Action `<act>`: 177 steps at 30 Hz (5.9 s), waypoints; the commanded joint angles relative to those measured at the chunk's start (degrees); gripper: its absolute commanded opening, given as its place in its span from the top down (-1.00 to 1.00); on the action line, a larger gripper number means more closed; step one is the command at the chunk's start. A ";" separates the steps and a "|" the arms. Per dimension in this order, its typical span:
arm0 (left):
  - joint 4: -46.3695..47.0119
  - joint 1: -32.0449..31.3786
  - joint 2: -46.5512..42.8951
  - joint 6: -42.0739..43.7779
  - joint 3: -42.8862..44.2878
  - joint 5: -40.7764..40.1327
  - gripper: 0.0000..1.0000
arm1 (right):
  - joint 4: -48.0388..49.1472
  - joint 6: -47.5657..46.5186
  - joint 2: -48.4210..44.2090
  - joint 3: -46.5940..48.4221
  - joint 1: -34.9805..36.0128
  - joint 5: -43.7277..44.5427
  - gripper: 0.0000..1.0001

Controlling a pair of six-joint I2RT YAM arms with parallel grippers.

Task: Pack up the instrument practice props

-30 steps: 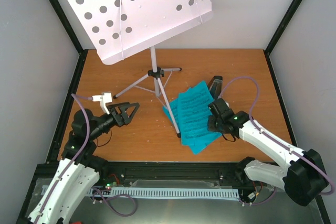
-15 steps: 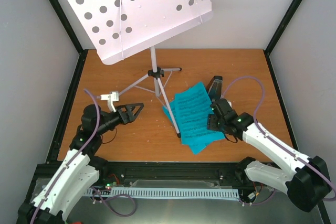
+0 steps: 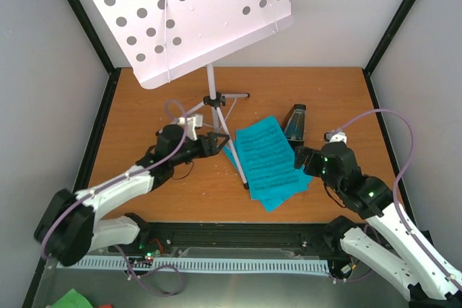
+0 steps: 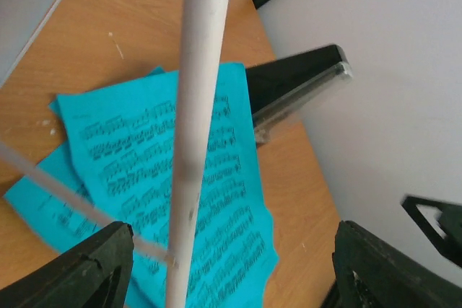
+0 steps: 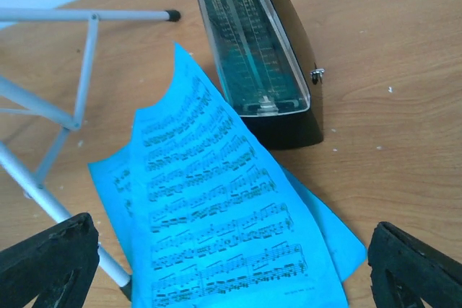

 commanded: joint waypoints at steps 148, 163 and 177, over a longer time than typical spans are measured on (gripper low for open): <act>-8.02 2.50 -4.42 27.31 -0.08 -2.17 0.30 | 45.58 -17.98 49.24 20.58 6.11 -37.71 0.46; -10.41 2.50 -5.34 27.07 0.66 -3.42 0.31 | 39.54 -44.69 48.38 20.89 9.92 -18.87 0.94; -14.69 2.50 -8.97 26.86 1.11 -5.02 0.29 | 45.67 -76.77 49.03 19.95 14.46 0.95 0.71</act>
